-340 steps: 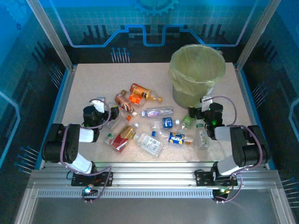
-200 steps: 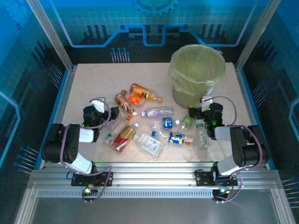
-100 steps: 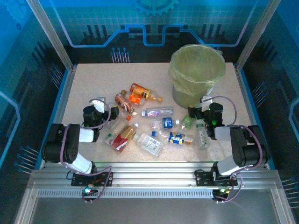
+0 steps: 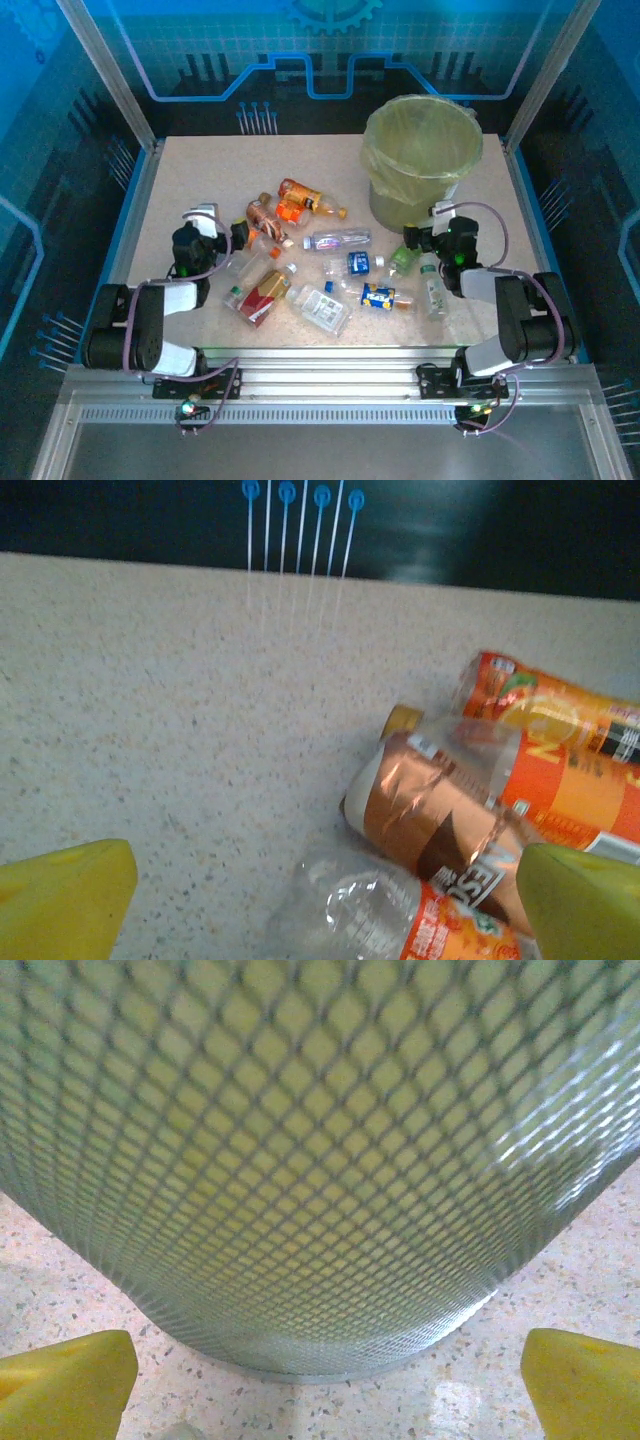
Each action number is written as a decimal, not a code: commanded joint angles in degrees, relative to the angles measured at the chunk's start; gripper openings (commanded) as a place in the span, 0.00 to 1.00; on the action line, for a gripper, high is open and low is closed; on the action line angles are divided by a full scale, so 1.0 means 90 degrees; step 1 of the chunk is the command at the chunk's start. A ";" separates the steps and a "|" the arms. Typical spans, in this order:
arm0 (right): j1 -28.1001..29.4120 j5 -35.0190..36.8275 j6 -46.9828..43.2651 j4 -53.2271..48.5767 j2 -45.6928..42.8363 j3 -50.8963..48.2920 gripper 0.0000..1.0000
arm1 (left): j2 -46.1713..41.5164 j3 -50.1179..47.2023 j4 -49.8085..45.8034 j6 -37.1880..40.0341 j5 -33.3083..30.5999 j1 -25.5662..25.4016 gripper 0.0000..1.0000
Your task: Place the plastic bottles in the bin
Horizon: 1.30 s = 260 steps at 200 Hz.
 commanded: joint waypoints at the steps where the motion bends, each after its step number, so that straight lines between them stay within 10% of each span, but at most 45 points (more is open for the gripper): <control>1: -0.0043 0.0201 -0.0010 -0.0400 -0.0334 0.0161 1.00 | -0.0494 0.0032 -0.0529 -0.0116 -0.0264 0.0052 0.99; 72: -0.0033 0.1035 0.0163 -0.1833 -0.1632 0.0173 1.00 | -0.1610 0.0561 -0.1785 -0.1251 -0.0444 0.0052 0.99; 186: -0.0005 0.2154 0.1368 -0.5049 -0.4172 0.0465 1.00 | -0.2898 0.2114 -0.7763 -0.3985 -0.1125 0.0053 0.99; 260: 0.0109 0.2330 0.1892 -0.6679 -0.4063 0.1479 1.00 | -0.2374 0.1838 -0.7847 -0.4868 -0.0373 0.0056 0.99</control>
